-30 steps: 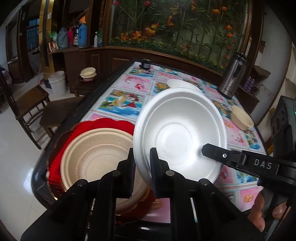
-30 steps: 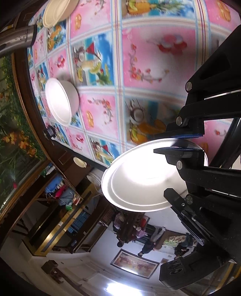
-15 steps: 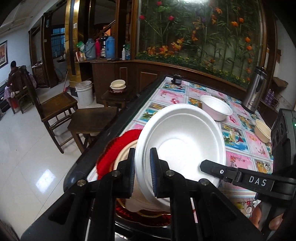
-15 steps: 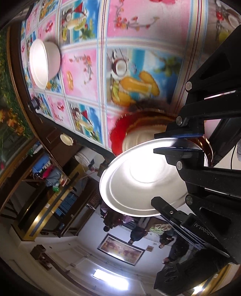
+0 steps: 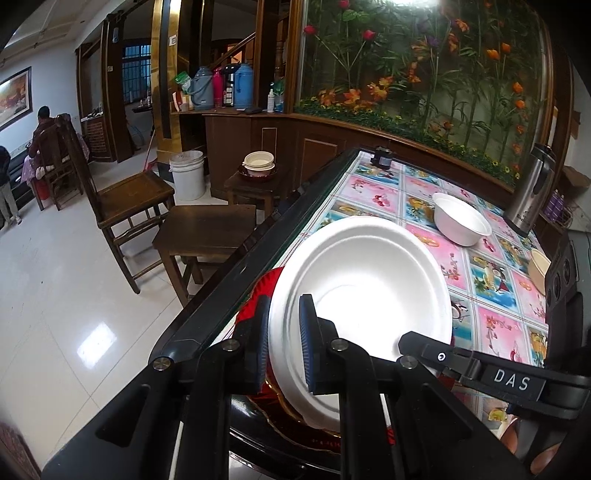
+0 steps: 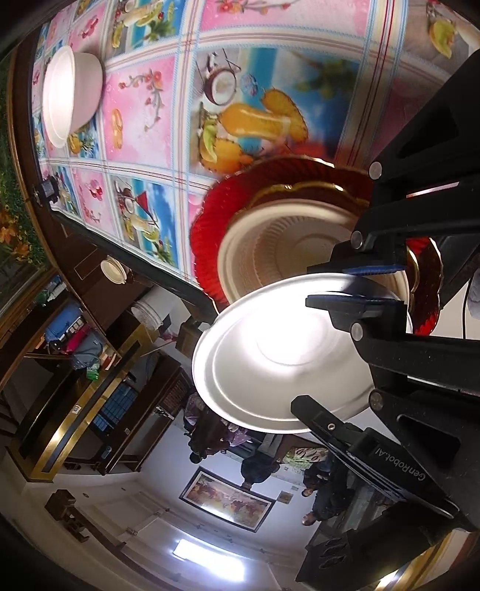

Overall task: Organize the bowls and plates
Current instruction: 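Carry the white foam plate with both tools over the red plate stack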

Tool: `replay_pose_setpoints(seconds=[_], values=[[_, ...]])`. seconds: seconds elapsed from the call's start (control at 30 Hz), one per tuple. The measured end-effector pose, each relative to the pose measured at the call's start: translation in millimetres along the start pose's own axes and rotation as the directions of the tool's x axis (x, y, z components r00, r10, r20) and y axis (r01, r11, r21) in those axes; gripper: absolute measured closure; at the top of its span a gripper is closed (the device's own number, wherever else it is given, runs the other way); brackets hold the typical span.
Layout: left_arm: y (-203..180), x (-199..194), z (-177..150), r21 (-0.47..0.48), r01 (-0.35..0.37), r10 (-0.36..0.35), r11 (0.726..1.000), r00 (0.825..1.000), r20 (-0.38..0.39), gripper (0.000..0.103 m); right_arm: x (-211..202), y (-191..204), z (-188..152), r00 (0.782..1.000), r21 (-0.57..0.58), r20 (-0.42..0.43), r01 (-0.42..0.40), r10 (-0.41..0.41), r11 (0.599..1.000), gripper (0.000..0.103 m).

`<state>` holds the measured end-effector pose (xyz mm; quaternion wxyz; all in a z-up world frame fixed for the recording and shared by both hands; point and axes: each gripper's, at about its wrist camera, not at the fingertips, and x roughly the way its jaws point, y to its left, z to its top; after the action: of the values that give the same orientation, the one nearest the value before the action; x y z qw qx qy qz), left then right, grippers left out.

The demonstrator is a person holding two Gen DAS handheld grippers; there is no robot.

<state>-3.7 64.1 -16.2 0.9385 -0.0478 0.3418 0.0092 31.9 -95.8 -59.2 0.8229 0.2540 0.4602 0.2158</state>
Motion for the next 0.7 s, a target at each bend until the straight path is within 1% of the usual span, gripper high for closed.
replay_pose_setpoints(seconds=[0.2,0.7], values=[[5,5,-2,-0.021,0.004,-0.004,1.000,1.000,-0.011,0.090,8,-1,-4,1.000,0.008,-0.016,0.008,-0.008,1.000,0.094],[0,10,-5,-0.006,-0.004,0.004,1.000,0.999,-0.033,0.090,10,-10,-5,1.000,0.026,0.001,0.029,-0.029,0.999,0.094]])
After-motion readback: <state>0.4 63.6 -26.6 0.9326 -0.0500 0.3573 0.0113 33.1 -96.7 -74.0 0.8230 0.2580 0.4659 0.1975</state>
